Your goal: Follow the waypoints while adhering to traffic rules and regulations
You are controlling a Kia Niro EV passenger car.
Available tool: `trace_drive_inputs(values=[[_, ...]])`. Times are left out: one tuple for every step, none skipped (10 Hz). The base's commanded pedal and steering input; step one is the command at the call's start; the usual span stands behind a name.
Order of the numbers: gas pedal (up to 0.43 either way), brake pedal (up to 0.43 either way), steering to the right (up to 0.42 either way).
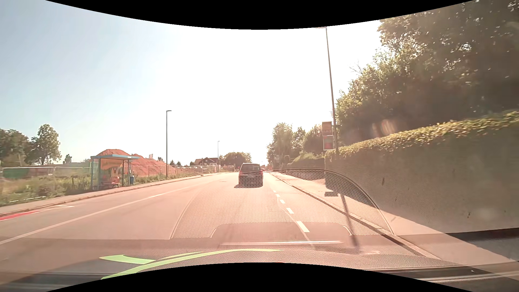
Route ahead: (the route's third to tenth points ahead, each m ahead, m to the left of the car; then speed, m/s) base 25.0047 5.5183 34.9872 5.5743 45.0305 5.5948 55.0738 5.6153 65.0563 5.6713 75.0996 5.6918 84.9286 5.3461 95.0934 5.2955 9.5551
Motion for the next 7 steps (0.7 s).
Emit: trace_drive_inputs(values=[[0.098, 0.0, 0.006], [0.028, 0.0, 0.006], [0.0, 0.0, 0.006], [0.0, 0.0, 0.006], [0.0, 0.0, 0.006], [0.0, 0.0, 0.006], [0.0, 0.0, 0.005]])
